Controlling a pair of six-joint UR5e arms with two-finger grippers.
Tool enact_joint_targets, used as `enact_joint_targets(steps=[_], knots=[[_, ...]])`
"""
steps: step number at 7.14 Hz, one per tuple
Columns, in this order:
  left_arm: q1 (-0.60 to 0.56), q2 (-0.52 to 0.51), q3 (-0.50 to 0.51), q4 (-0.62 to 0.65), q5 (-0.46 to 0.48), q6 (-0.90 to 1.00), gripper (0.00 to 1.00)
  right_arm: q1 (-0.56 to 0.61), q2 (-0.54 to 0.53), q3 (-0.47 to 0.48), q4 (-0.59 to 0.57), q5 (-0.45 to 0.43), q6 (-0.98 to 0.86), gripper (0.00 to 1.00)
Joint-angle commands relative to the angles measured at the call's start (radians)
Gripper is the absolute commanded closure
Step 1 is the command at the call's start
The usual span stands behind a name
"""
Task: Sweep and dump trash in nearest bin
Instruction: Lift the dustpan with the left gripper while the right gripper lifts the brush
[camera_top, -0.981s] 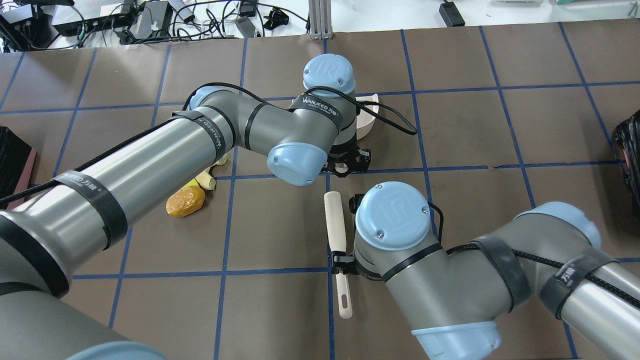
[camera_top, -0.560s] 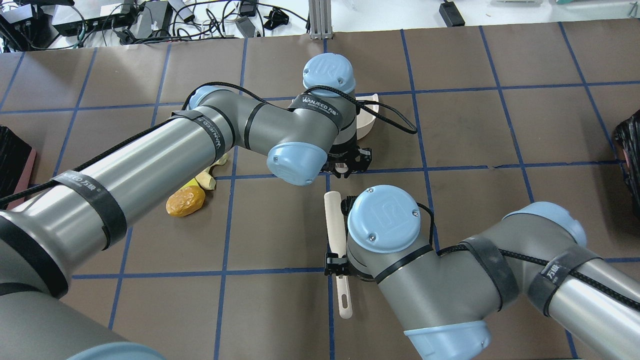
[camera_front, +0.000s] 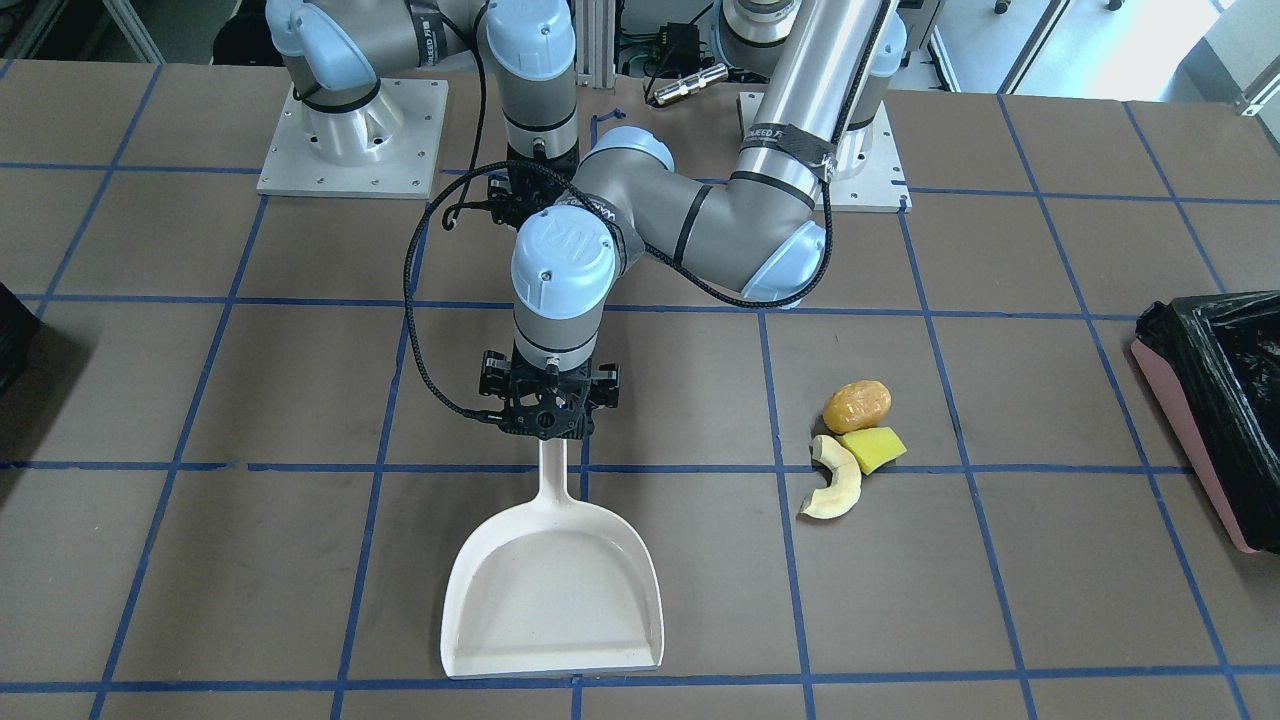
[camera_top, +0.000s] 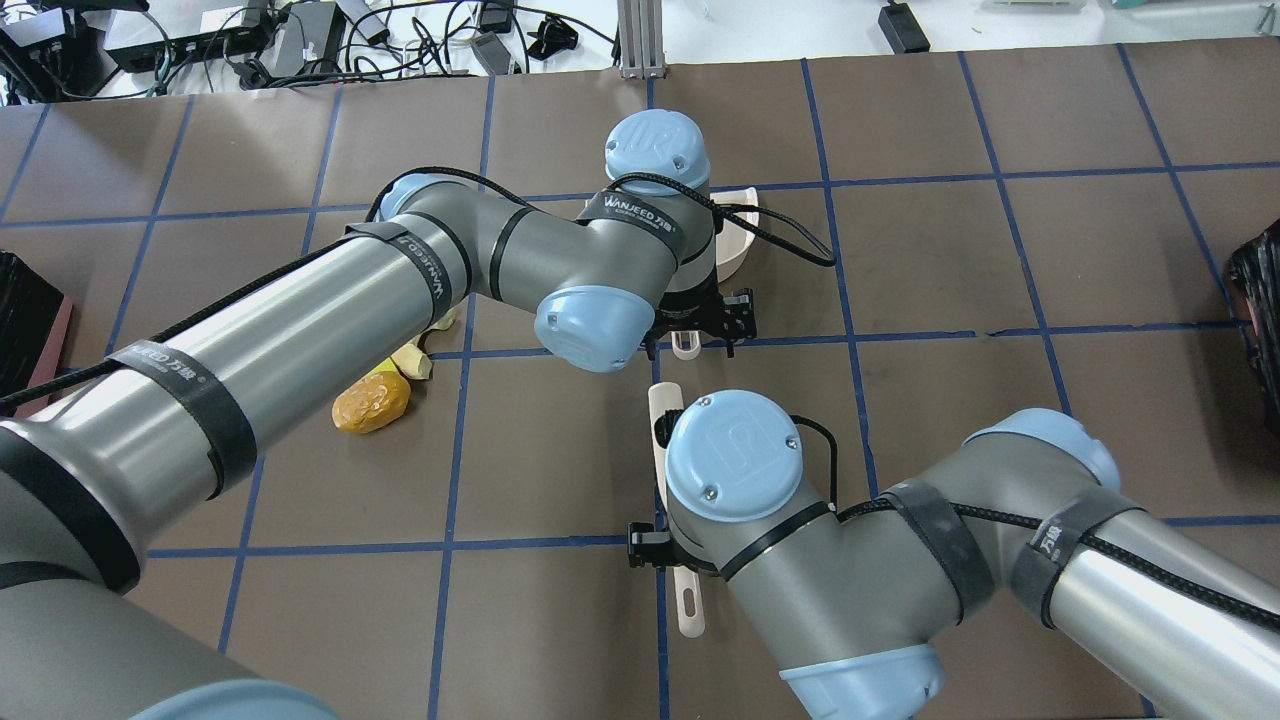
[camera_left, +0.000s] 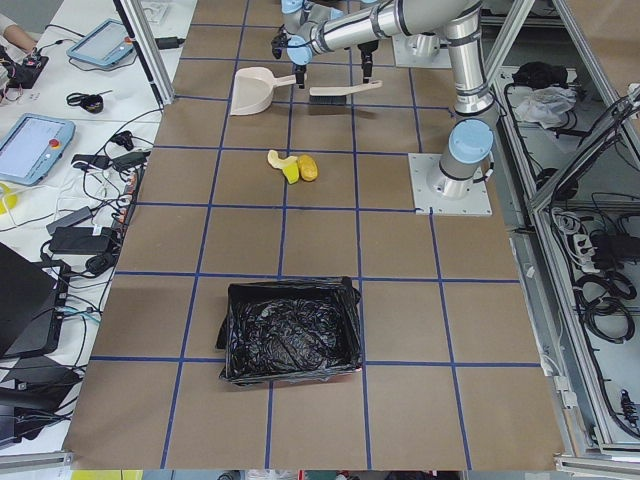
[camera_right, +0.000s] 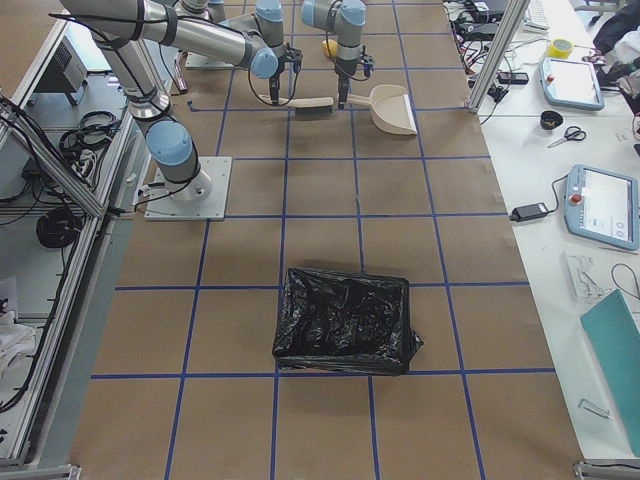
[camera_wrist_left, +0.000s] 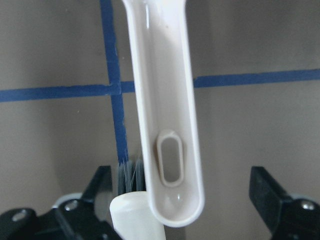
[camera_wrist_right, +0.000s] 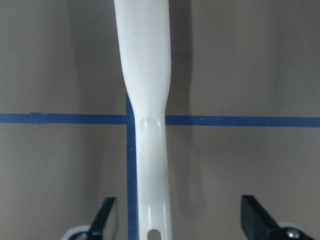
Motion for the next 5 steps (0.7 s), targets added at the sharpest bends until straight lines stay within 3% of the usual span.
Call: enact_joint_targets(steps=[1,2,3,4,5], knots=[[0.000,0.003,0.003,0.001,-0.001,-0.005,0.15,0.015,0.028,0.001,-0.004,0.000,-0.001,0.15],[0.000,0.005,0.004,0.001,-0.001,-0.005,0.29,0.018,0.028,0.001,-0.002,0.002,-0.003,0.20],[0.000,0.002,0.004,0.001,-0.002,-0.005,0.36,0.018,0.030,0.001,-0.001,0.002,-0.012,0.28],[0.000,-0.009,0.003,0.001,-0.002,-0.007,0.36,0.018,0.030,0.001,-0.001,0.016,-0.029,0.28],[0.000,-0.009,0.004,0.001,-0.002,-0.010,0.69,0.020,0.030,0.001,0.001,0.026,-0.041,0.30]])
